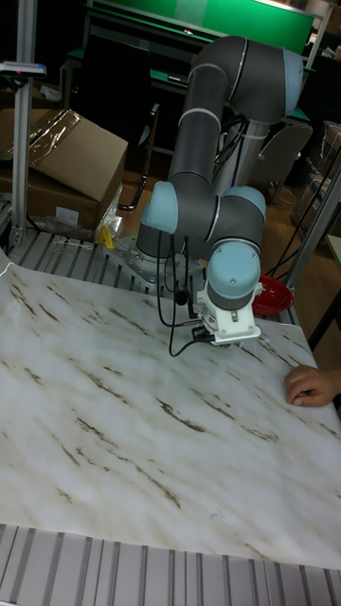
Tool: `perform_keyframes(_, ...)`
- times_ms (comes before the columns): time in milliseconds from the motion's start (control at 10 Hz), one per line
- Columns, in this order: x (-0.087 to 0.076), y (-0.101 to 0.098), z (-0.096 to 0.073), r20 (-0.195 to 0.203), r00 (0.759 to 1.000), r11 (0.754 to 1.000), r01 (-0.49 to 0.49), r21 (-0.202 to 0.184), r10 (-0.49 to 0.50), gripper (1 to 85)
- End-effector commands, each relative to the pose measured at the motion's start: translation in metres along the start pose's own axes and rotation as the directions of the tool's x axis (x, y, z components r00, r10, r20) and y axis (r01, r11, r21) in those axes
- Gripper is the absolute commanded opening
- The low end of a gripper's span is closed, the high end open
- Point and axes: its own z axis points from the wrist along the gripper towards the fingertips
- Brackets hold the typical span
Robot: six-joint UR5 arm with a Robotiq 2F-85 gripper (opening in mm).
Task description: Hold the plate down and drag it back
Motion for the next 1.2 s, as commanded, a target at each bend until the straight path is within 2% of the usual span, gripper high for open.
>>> perform_keyframes(0, -0.009, 0.001, 0.0, 0.034, 0.999, 1.0, -0.011, 0.001, 0.011, 1.3)
perform_keyframes(200, -0.014, -0.004, -0.006, 0.062, 0.998, 1.0, -0.006, 0.022, 0.004, 1.3)
perform_keyframes(300, -0.017, -0.012, -0.009, 0.075, 0.997, 0.998, -0.008, 0.059, 0.003, 1.3)
perform_keyframes(600, -0.026, -0.009, -0.025, 0.1, 0.995, 0.992, -0.038, 0.124, 0.026, 1.3)
perform_keyframes(700, -0.032, -0.011, -0.031, 0.115, 0.993, 0.987, -0.038, 0.156, 0.02, 1.3)
perform_keyframes(800, -0.04, -0.014, -0.038, 0.124, 0.992, 0.985, -0.03, 0.172, 0.009, 1.3)
perform_keyframes(900, -0.045, -0.018, -0.046, 0.129, 0.992, 0.983, -0.02, 0.185, -0.004, 1.3)
perform_keyframes(1000, -0.045, -0.017, -0.054, 0.12, 0.993, 0.983, -0.014, 0.181, -0.008, 1.3)
perform_keyframes(1100, -0.045, -0.024, -0.061, 0.117, 0.993, 0.977, -0.013, 0.213, -0.013, 1.3)
